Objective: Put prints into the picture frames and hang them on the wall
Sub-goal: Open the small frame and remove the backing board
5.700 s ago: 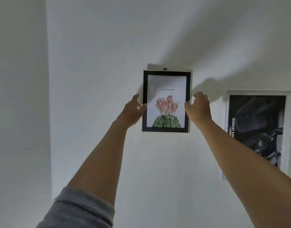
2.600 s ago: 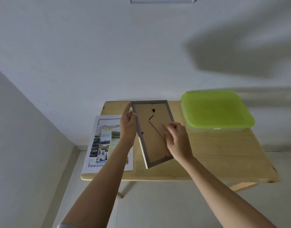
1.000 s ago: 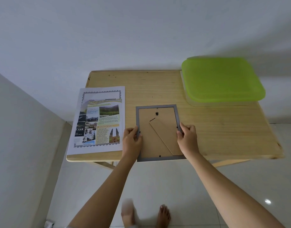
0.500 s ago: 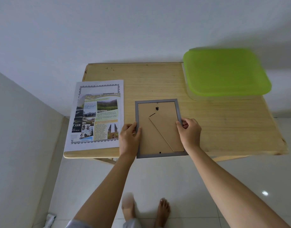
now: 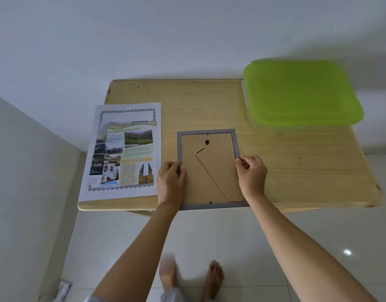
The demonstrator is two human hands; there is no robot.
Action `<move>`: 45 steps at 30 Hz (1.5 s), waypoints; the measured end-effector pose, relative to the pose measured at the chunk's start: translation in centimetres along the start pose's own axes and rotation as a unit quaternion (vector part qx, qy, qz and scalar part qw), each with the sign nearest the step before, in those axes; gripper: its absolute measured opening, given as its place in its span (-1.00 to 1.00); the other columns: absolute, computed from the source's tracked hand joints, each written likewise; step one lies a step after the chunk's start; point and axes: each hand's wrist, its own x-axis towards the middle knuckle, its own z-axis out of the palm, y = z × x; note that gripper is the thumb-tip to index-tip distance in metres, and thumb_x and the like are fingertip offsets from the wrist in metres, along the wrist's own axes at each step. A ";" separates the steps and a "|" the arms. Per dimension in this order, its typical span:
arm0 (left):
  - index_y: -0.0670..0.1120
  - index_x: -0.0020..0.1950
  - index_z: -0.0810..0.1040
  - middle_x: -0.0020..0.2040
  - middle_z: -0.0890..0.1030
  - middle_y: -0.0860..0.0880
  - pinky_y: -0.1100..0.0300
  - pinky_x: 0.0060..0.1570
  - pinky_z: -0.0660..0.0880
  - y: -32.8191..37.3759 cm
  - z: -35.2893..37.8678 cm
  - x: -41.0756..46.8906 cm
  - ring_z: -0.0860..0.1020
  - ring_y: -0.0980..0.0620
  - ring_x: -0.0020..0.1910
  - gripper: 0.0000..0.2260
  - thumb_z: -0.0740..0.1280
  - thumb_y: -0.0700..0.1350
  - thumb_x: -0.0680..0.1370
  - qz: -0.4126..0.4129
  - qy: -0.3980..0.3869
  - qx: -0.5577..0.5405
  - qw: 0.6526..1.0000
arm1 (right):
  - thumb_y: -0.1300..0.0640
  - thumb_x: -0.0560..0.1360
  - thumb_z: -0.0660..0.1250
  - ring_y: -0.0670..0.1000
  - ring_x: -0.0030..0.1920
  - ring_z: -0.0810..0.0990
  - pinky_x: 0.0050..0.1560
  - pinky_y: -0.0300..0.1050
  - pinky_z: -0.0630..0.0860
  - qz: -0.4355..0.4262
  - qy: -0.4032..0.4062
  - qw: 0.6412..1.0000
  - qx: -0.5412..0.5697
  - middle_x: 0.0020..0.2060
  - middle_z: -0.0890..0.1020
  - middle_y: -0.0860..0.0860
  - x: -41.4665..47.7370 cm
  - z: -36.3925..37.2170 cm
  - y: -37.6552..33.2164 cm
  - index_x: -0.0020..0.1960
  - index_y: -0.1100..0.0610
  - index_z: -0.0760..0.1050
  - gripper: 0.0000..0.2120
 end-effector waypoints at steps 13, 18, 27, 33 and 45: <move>-0.20 0.39 0.33 0.27 0.43 -0.10 0.15 0.26 0.33 -0.6 -1.1 -0.9 0.38 -0.03 0.25 -0.59 0.24 -0.09 0.58 0.049 -0.106 0.047 0.992 | 0.16 0.45 0.39 0.02 -0.03 0.54 0.00 -0.16 0.50 -0.040 -0.048 0.998 -0.011 -0.01 0.56 0.11 -1.3 -1.6 -0.2 0.18 0.26 0.51 -0.66; -0.09 0.51 0.06 0.52 0.12 -0.03 0.11 0.47 -0.01 -1.6 -1.7 -3.1 0.01 0.03 0.52 -0.48 0.05 0.09 0.62 0.073 -0.168 0.136 0.974 | -0.08 0.41 0.35 -0.06 -0.07 0.51 -0.08 -0.42 0.37 -0.193 -0.214 0.957 -0.032 -0.11 0.55 -0.01 -5.7 -2.6 -0.1 0.06 0.15 0.55 -0.64; -0.04 0.52 -0.09 0.54 -0.04 0.01 0.19 0.44 -0.21 -2.3 -1.4 -3.5 -0.17 0.15 0.48 -0.42 -0.12 0.17 0.55 0.085 -0.186 0.176 0.963 | 0.17 0.32 0.49 0.02 -0.13 0.54 -0.13 -0.11 0.51 -0.264 -0.260 0.927 -0.048 -0.18 0.63 0.02 -7.0 -2.2 0.5 -0.08 0.17 0.63 -0.81; -0.03 0.52 -0.08 0.54 -0.03 0.01 0.21 0.44 -0.22 -2.1 -1.2 -3.7 -0.17 0.16 0.47 -0.43 -0.12 0.16 0.56 0.084 -0.170 0.188 0.964 | 0.23 0.32 0.48 -0.04 -0.17 0.52 -0.15 -0.32 0.44 -0.237 -0.223 0.946 -0.011 -0.24 0.65 0.02 -7.8 -1.5 0.9 -0.15 0.21 0.65 -0.89; -0.01 0.52 -0.06 0.53 -0.02 0.06 0.22 0.44 -0.20 -1.9 -1.0 -4.0 -0.14 0.17 0.48 -0.41 -0.20 0.20 0.54 0.075 -0.140 0.200 0.967 | 0.10 0.46 0.37 -0.12 0.00 0.56 0.06 -0.34 0.45 -0.121 -0.170 0.977 0.046 0.02 0.63 0.03 -2.7 -2.0 -3.0 0.15 0.18 0.55 -0.71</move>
